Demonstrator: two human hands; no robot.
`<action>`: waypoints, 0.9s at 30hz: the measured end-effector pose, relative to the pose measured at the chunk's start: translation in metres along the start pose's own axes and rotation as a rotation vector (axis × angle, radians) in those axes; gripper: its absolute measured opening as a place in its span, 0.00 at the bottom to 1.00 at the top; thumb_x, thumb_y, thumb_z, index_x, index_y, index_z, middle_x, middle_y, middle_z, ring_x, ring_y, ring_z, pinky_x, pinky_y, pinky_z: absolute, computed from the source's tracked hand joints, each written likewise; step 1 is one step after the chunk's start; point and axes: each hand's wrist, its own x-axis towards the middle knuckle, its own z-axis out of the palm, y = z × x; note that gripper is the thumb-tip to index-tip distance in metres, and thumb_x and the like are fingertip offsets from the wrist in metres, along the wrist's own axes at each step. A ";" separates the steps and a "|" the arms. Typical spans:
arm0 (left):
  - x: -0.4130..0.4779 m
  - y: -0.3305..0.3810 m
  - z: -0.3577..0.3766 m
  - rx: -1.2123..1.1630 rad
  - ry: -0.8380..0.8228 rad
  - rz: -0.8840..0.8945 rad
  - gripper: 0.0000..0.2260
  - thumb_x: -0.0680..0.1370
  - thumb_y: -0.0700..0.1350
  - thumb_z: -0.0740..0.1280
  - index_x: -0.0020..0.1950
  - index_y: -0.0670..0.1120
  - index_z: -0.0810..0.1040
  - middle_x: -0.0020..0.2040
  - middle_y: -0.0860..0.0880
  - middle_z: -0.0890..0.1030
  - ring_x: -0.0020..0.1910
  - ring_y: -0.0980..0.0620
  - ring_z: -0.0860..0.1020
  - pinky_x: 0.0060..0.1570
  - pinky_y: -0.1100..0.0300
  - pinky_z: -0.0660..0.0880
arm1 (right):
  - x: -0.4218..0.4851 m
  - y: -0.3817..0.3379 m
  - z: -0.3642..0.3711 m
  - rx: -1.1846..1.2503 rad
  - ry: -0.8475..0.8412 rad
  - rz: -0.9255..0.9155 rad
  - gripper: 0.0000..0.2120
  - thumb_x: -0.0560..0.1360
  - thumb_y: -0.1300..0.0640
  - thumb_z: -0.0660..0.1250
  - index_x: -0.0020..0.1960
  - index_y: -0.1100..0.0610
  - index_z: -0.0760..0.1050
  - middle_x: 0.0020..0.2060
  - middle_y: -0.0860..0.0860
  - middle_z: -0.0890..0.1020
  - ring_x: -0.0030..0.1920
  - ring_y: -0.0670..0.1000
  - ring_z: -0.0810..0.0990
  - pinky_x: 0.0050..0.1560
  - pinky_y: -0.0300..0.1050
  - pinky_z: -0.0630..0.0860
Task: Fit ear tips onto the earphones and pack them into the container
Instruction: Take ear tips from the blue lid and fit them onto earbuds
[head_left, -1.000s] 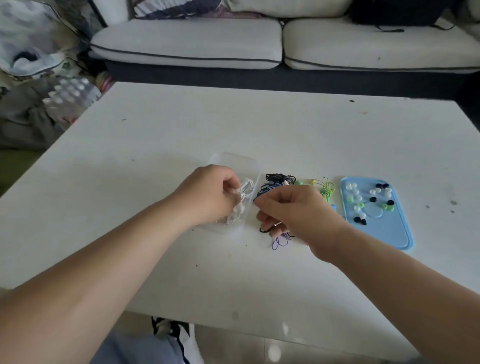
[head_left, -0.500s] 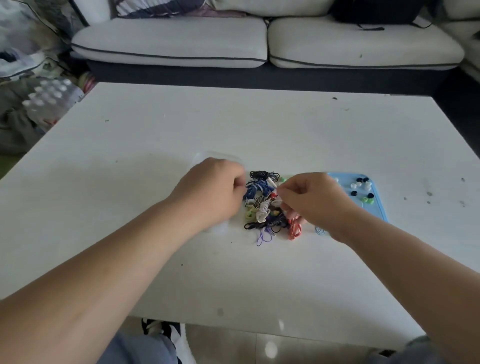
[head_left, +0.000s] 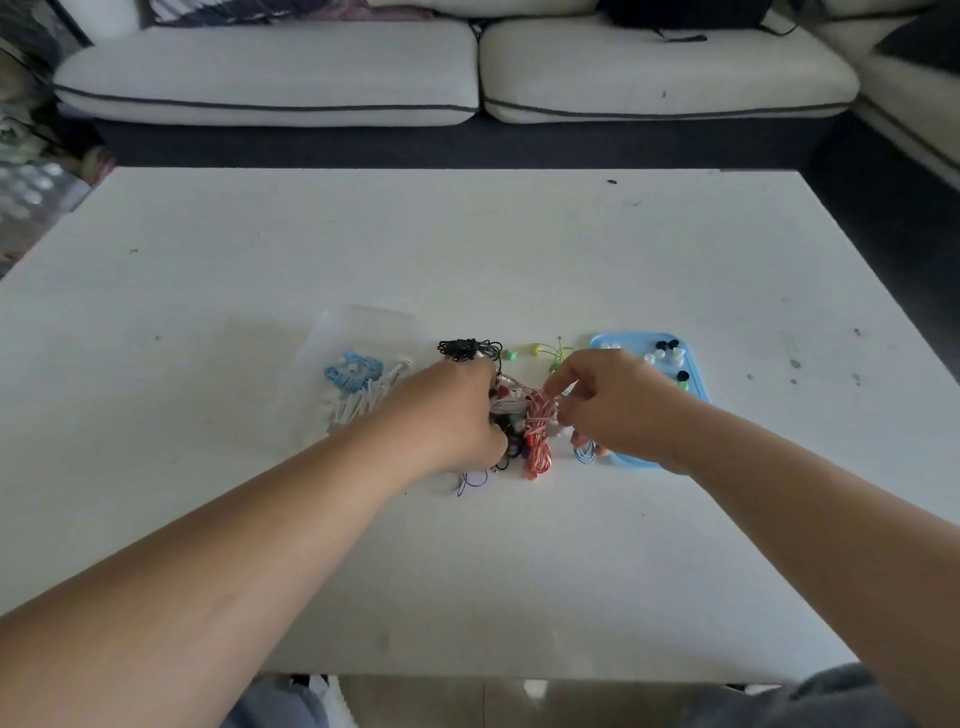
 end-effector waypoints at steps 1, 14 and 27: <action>0.000 0.001 -0.001 -0.004 0.001 -0.013 0.17 0.72 0.50 0.67 0.60 0.51 0.75 0.47 0.51 0.80 0.45 0.49 0.79 0.47 0.54 0.79 | 0.001 0.000 0.000 0.010 0.000 -0.005 0.09 0.77 0.63 0.65 0.51 0.52 0.80 0.43 0.55 0.86 0.43 0.59 0.87 0.44 0.55 0.84; -0.004 -0.015 -0.040 -0.399 0.184 -0.163 0.07 0.74 0.51 0.67 0.41 0.50 0.80 0.38 0.54 0.82 0.39 0.52 0.79 0.40 0.59 0.74 | 0.006 -0.008 -0.002 -0.033 -0.018 -0.044 0.07 0.79 0.53 0.69 0.56 0.49 0.78 0.41 0.51 0.85 0.34 0.52 0.83 0.48 0.53 0.83; -0.027 0.002 -0.066 -1.216 0.094 -0.147 0.08 0.64 0.42 0.64 0.37 0.50 0.81 0.37 0.45 0.84 0.39 0.45 0.79 0.44 0.53 0.73 | -0.007 -0.032 -0.003 0.831 -0.236 -0.246 0.23 0.71 0.63 0.72 0.66 0.59 0.78 0.58 0.61 0.84 0.57 0.65 0.84 0.57 0.57 0.82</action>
